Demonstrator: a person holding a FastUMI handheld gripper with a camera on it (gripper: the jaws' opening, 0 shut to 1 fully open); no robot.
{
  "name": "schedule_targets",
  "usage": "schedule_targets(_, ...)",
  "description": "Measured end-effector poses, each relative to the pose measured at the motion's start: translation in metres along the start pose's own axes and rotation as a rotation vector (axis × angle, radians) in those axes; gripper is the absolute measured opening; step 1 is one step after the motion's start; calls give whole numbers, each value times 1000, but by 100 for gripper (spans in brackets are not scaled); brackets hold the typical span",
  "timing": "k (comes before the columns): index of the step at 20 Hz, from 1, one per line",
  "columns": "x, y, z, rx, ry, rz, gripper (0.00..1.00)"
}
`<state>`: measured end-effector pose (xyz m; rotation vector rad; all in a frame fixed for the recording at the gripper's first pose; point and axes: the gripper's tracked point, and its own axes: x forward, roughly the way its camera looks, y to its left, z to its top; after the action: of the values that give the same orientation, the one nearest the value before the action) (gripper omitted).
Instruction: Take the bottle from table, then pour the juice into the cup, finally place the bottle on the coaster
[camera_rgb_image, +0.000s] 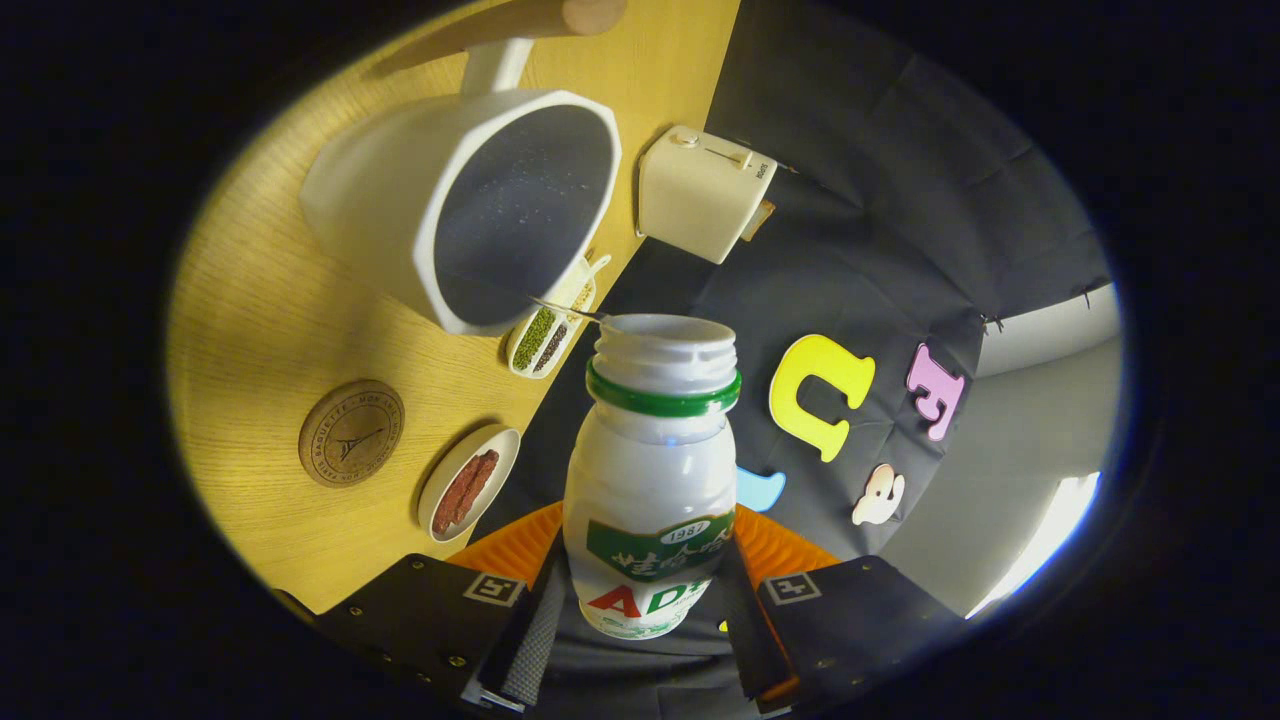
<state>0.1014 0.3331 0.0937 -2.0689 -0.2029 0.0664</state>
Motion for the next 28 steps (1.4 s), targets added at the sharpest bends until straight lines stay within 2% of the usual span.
schedule_targets(16, -3, 0, 5, -4, -3, 13, 72)
schedule_targets(21, -1, 5, 4, 68, -7, 44, 72)
schedule_targets(24, 1, 12, 5, 184, -19, 79, 72)
schedule_targets(28, -2, 13, 1, 318, -21, 84, 72)
